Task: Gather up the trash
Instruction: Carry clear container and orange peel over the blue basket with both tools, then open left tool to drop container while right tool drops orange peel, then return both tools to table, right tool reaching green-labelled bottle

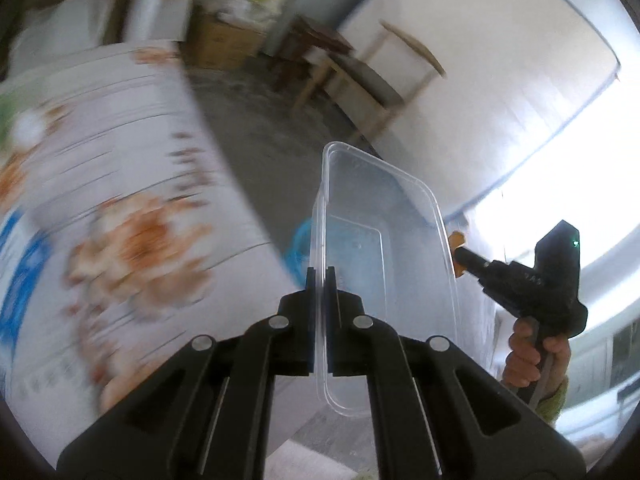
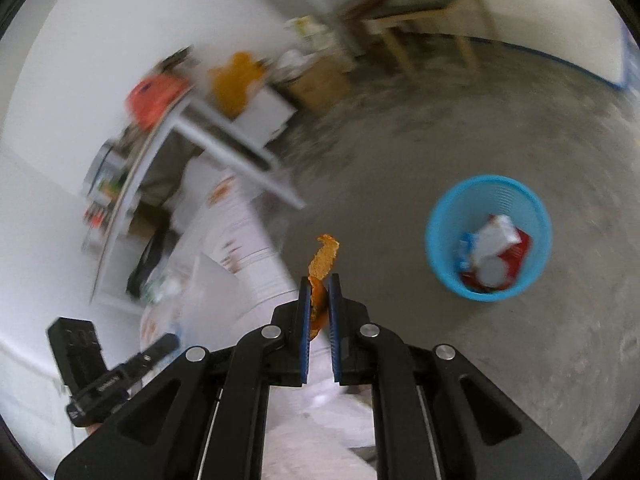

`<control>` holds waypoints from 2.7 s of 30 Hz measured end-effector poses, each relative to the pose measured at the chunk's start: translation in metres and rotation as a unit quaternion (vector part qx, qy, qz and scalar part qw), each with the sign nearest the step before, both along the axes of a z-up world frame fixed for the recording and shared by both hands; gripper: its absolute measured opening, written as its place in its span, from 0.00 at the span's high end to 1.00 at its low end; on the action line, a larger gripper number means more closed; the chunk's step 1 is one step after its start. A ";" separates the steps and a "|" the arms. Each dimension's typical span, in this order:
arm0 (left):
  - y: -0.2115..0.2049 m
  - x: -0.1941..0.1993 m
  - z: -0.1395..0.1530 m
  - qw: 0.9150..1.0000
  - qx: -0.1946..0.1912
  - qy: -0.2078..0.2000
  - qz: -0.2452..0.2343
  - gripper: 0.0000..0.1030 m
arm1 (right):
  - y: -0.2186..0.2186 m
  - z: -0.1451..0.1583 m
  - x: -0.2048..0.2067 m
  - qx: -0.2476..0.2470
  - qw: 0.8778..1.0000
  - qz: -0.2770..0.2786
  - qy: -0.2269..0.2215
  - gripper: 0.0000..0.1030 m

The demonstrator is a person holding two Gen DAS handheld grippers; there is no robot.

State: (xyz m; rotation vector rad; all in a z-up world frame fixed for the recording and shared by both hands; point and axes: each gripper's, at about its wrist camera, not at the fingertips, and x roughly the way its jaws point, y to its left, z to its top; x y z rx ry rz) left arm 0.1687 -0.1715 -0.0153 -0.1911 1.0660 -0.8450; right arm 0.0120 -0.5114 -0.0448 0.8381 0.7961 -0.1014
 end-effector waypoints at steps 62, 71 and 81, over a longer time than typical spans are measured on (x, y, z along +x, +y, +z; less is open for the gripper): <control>0.259 -0.024 0.028 0.945 0.081 -0.148 0.279 0.26 | 0.003 -0.068 0.052 0.010 0.998 0.016 0.064 0.43; 0.352 -0.029 -0.015 0.921 0.070 -0.088 0.374 0.26 | 0.166 -0.008 0.122 -0.020 0.975 0.220 0.017 0.39; 0.321 -0.046 -0.012 0.944 0.043 -0.144 0.294 0.26 | 0.353 0.070 0.223 -0.253 0.853 0.449 -0.081 0.17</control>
